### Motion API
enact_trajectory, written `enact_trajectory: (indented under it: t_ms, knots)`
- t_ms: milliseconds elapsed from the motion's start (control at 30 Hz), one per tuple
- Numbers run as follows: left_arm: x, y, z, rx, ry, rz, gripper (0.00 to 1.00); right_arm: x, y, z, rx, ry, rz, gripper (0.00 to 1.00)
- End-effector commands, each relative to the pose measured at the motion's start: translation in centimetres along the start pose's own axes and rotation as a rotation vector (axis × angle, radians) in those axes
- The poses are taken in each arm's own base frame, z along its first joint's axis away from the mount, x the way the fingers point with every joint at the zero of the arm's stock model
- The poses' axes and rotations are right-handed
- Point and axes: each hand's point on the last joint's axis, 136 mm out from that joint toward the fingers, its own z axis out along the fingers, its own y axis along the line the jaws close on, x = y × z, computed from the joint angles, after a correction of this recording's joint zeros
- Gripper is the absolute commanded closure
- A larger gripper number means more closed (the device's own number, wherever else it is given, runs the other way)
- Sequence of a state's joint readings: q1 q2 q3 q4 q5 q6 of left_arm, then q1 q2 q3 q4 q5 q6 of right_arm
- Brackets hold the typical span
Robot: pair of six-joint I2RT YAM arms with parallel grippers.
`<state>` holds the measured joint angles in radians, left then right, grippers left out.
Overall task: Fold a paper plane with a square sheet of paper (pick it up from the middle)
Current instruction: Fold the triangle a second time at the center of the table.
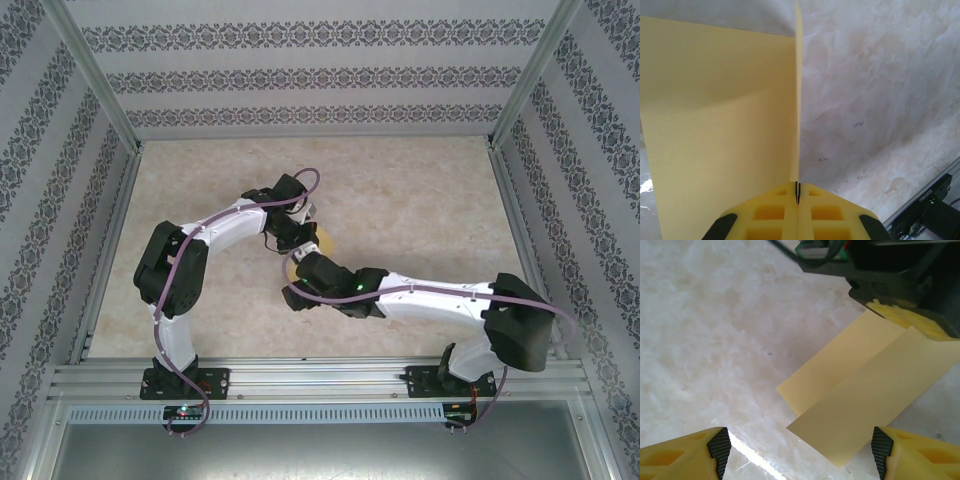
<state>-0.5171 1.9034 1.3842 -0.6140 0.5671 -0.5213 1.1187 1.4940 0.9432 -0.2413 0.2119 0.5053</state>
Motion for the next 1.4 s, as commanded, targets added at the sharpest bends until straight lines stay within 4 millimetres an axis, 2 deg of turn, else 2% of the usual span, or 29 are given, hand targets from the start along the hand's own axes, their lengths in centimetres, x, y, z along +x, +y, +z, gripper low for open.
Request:
enact_trajectory:
  t_ms: [0,133,367,600,767,1033,1133,1200,1267,1333,1367]
  knots:
    - [0.2,0.4,0.4,-0.011,0.007,-0.012,0.97,-0.1,-0.8,0.2,0.137,0.002,-0.072,0.23]
    - [0.1,0.3,0.4,-0.008,0.007,-0.014,0.96,0.1,-0.2,1.2,0.203,0.004,-0.095,0.25]
    - [0.2,0.4,0.5,-0.009,0.010,-0.015,0.96,0.5,-0.4,2.2,0.285,0.021,-0.093,0.37]
    - [0.2,0.3,0.4,-0.009,0.012,-0.014,0.96,0.6,-0.9,2.1,0.311,0.021,-0.086,0.58]
    - [0.3,0.3,0.2,-0.011,0.010,-0.011,0.96,0.6,-0.7,2.1,0.298,0.021,-0.085,0.70]
    - [0.2,0.5,-0.6,-0.044,-0.004,-0.005,0.93,0.7,-0.5,2.3,0.253,0.032,-0.056,0.98]
    - [0.1,0.9,-1.4,-0.084,-0.028,-0.017,0.82,0.7,-0.4,2.3,0.209,0.019,-0.034,1.00]
    - [-0.1,1.1,-2.2,-0.116,-0.055,-0.030,0.69,0.6,-0.4,2.3,0.163,0.009,-0.005,1.00]
    - [-0.1,1.5,-3.4,-0.159,-0.093,-0.043,0.64,0.7,-0.3,2.4,0.094,0.009,0.025,1.00]
    - [-0.1,2.8,-4.8,-0.244,-0.133,-0.073,0.54,0.7,0.3,2.6,-0.008,0.007,0.065,1.00]
    - [0.0,3.6,-5.5,-0.291,-0.154,-0.089,0.54,0.6,0.4,2.7,-0.056,0.005,0.091,1.00]
